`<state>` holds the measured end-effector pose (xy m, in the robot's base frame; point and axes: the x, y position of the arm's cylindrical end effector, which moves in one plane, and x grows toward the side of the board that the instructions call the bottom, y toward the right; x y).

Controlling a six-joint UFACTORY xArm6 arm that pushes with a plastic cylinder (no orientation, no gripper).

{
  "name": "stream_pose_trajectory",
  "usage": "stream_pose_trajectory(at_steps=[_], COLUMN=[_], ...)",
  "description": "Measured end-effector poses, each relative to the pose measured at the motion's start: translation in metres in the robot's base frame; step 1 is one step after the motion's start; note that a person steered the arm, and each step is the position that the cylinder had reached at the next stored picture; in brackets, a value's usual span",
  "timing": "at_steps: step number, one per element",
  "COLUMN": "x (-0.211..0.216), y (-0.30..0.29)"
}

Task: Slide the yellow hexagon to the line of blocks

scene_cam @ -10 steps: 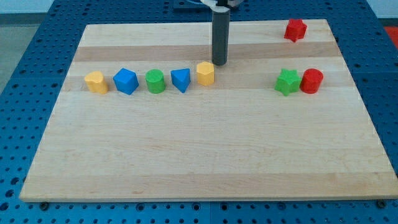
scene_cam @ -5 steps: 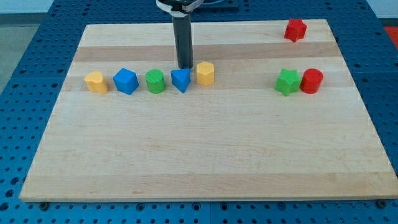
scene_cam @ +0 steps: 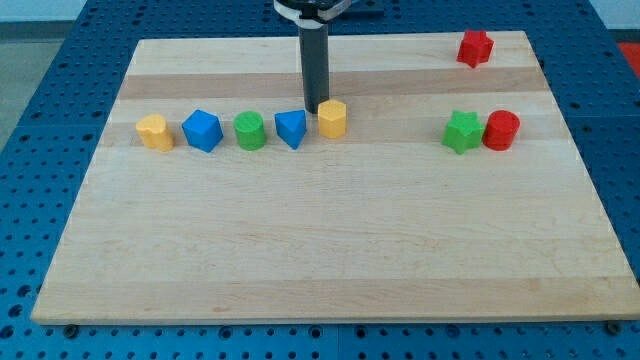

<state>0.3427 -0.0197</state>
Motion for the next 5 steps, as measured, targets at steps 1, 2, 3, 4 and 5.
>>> stream_pose_trajectory(at_steps=[1,2,3,4,5], x=[0.004,0.003,-0.005,-0.009,-0.009], y=[0.002,0.002,0.006,0.017,0.03])
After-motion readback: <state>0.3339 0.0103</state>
